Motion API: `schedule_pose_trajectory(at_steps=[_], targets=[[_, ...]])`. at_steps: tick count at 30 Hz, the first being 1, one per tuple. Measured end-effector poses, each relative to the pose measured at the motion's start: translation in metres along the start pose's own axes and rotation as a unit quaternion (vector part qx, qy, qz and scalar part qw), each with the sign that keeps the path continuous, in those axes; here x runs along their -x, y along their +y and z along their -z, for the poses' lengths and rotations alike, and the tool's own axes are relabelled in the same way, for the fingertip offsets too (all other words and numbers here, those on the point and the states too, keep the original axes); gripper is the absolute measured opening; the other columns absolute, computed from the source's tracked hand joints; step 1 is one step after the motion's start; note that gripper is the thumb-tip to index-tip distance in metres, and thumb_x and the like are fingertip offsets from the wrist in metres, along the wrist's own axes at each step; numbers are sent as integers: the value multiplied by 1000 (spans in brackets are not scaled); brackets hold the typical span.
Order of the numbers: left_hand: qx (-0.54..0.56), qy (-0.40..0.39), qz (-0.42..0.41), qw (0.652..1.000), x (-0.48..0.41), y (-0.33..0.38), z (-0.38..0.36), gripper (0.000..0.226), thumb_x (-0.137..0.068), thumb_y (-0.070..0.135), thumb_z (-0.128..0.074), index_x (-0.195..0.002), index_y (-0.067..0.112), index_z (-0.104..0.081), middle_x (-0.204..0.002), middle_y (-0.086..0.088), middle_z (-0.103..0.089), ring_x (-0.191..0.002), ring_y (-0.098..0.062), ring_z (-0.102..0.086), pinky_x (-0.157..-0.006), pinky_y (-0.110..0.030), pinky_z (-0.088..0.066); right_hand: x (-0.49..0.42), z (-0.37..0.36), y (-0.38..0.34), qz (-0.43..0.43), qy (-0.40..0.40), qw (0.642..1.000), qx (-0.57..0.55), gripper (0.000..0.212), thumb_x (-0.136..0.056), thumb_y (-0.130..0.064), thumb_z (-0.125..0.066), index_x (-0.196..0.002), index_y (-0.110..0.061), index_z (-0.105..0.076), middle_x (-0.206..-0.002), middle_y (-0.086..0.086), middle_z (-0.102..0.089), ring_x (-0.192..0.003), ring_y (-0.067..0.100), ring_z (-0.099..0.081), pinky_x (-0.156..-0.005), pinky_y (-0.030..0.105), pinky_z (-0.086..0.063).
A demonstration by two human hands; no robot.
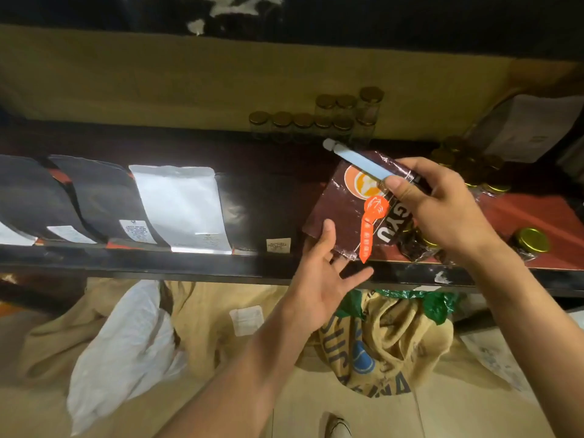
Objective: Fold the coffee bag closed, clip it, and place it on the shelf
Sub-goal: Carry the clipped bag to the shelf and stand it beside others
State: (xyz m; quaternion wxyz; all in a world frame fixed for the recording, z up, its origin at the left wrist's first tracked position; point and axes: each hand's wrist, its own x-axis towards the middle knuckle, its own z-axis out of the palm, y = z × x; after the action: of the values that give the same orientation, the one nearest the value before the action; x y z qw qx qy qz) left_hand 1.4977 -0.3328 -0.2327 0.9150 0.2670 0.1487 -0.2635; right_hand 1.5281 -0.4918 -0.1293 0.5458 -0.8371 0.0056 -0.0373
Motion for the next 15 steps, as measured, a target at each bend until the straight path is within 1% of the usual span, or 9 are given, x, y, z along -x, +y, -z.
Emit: schedule_pose_trajectory(at_steps=[2,4,6,8,12,14,15], targets=[[40,-52,-15,998,-4,-2,3,64,-82,23,-74,-141,27,-48,-142,-11,-57,-132,-33,-52,-106,-63,-40,-5,6,2,-7,-10,1000,-18,15,-99,-19,-57,-113,-19,-63,-89,-4,-72,-69,0,-72,-53,13,-53],[23,-55,-16,998,-7,-5,6,58,-84,13,-71,-139,21,-52,-139,-13,-60,-129,-32,-56,-105,-62,-43,-9,10,5,-4,-18,1000,-16,15,-99,-18,-58,-112,-18,-63,-90,-5,-72,-68,-2,-71,-53,11,-51],[-20,-29,-23,999,-8,-8,8,57,-84,11,-70,-138,16,-52,-139,-14,-60,-126,-31,-59,-103,-59,-46,-12,12,8,0,-35,999,2,16,-98,-21,-58,-114,-19,-63,-93,-6,-72,-72,-3,-72,-56,11,-52],[-45,7,-38,998,-9,-12,9,58,-82,12,-71,-137,15,-53,-137,-13,-61,-121,-30,-63,-102,-55,-48,-13,11,12,2,-53,998,15,18,-98,-23,-58,-115,-20,-62,-95,-7,-72,-76,-3,-72,-58,12,-54],[-29,55,-73,995,-12,-19,12,60,-78,11,-73,-134,16,-55,-133,-12,-64,-119,-31,-64,-102,-55,-49,-17,3,21,5,-76,997,27,17,-99,-21,-57,-116,-21,-60,-97,-7,-70,-77,-3,-71,-58,15,-55],[-7,84,-78,993,-13,-22,9,62,-74,11,-76,-131,16,-53,-131,-16,-63,-117,-33,-65,-99,-55,-51,-20,1,25,9,-73,997,27,18,-99,-21,-57,-117,-21,-59,-97,-7,-69,-76,-5,-71,-57,12,-54],[15,105,-78,991,-13,-23,8,62,-70,10,-79,-125,18,-52,-128,-19,-64,-115,-35,-66,-96,-55,-53,-21,1,28,13,-68,997,28,19,-99,-21,-57,-118,-21,-59,-99,-7,-69,-76,-7,-70,-57,11,-53]])
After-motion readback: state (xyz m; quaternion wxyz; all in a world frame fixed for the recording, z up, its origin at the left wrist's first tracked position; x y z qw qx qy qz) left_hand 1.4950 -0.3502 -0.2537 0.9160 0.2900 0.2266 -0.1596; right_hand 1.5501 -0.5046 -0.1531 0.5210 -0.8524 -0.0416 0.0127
